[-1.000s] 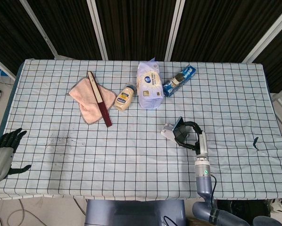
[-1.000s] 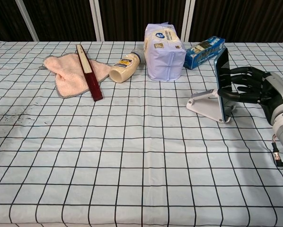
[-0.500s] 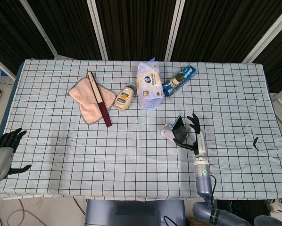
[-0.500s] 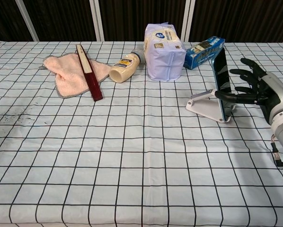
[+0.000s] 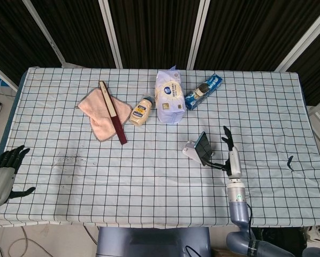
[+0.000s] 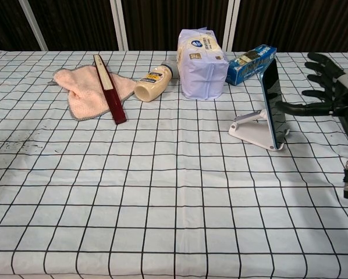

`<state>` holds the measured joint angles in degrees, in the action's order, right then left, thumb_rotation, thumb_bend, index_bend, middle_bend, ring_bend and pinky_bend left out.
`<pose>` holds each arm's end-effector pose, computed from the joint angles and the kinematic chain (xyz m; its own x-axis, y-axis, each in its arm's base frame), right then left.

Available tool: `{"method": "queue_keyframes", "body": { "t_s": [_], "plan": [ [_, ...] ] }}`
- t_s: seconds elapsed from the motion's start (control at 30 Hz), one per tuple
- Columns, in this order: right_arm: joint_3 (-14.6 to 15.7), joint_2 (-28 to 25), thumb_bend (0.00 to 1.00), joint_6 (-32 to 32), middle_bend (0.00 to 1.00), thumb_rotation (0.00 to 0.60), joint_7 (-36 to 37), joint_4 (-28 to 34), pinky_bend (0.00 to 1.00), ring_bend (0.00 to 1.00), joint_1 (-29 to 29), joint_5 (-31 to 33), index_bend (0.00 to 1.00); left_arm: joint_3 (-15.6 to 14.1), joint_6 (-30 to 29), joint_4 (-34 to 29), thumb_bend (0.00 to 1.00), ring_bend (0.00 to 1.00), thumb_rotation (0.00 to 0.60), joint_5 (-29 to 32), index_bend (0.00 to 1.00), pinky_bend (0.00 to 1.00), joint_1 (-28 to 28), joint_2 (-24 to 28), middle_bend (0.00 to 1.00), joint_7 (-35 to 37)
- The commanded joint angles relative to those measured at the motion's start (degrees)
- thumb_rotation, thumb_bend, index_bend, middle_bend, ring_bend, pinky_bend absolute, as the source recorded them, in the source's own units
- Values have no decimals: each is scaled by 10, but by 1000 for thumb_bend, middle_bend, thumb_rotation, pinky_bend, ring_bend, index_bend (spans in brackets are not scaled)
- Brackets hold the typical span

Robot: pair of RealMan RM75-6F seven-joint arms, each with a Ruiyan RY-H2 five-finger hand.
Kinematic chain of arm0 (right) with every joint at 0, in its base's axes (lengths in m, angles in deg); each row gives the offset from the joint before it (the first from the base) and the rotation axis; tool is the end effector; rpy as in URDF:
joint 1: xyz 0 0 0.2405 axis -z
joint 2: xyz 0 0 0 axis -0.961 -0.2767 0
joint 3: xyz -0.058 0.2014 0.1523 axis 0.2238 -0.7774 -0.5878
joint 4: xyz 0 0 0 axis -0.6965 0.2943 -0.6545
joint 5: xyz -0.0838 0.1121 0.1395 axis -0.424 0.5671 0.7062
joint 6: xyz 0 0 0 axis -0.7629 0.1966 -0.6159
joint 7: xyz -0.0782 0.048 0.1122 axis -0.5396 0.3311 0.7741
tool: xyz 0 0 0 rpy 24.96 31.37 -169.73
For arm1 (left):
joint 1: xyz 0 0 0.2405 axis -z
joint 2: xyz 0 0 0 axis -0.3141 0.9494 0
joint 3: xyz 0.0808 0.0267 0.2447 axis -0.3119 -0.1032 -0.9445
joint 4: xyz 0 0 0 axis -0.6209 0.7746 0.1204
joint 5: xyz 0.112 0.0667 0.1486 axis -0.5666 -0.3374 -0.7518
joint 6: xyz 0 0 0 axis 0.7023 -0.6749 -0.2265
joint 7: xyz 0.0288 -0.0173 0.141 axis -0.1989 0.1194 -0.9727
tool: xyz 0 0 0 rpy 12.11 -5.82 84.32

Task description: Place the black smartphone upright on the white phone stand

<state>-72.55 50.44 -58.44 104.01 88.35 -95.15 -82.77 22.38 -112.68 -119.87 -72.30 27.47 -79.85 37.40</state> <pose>-0.2280 -0.2982 -0.0051 -0.5822 0.0217 0.8128 -0.8127 -0.0453 -0.5809 -0.3044 0.1938 0.1619 0.3870 0.1650 0.9072 0.9205 -0.0113 -0.3907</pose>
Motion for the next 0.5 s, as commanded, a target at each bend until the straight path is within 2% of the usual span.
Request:
{"method": "queue_keyframes", "body": {
  "t_s": [0.03, 0.23, 0.4, 0.5],
  "plan": [
    [-9, -58, 35, -20, 29, 600, -44, 53, 139, 0, 18, 0, 0, -1, -3, 1, 0, 0, 600, -3, 0, 0, -1, -1, 0, -1],
    [-8, -174, 37, -15, 9, 600, -139, 139, 140, 0, 49, 21, 0, -2, -12, 8, 0, 0, 600, -13, 0, 0, -3, -7, 0, -8],
    [35, -294, 25, -8, 0, 600, -256, 199, 140, 0, 82, 5, 0, 0, -23, 18, 0, 0, 600, -14, 0, 0, -6, -15, 0, -20],
    [63, -333, 4, -33, 0, 600, -321, 209, 139, 0, 104, -19, 0, 1, -26, 20, 0, 0, 600, -13, 0, 0, -7, -19, 0, -32]
  ]
}}
